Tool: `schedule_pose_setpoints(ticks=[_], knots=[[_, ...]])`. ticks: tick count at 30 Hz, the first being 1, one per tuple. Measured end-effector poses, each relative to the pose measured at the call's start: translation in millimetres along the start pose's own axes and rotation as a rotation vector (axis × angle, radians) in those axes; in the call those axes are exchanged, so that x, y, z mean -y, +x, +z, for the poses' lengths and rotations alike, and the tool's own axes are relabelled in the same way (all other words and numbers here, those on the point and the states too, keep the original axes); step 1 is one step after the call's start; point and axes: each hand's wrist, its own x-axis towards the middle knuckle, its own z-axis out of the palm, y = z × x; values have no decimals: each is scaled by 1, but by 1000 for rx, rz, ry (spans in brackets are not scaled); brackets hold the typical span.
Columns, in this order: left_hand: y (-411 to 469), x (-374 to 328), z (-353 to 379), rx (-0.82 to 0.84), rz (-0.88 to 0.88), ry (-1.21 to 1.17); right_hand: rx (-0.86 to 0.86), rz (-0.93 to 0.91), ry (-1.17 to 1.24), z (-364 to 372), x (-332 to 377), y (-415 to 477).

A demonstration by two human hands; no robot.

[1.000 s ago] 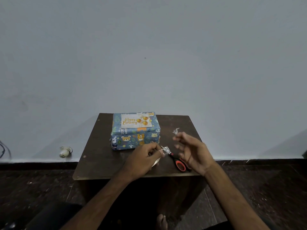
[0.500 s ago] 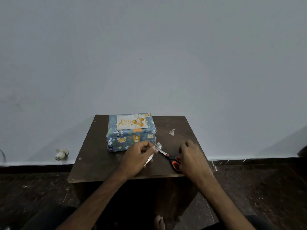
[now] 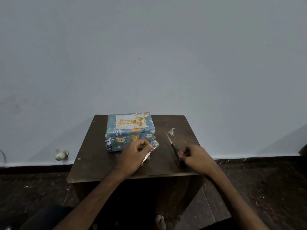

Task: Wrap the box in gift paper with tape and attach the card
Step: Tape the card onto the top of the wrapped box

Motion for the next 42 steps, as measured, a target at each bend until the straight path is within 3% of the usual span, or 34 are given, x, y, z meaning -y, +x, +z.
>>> schedule_pose_setpoints(ticks=[2,3,8,19,42], knots=[[1,1,0,-1,-8,-5,163,30,410,-9,-6,-4],[2,1,0,0,-12,-6,215,31,483,-11,-7,-7],[3,-3,1,-15,-28,-24,443,31,475,-6,2,-15],[7,4,1,-25,-49,-64,521,-7,532,6,14,-16],[13,11,1,-18,-44,-44,494,-158,639,14,22,-10]])
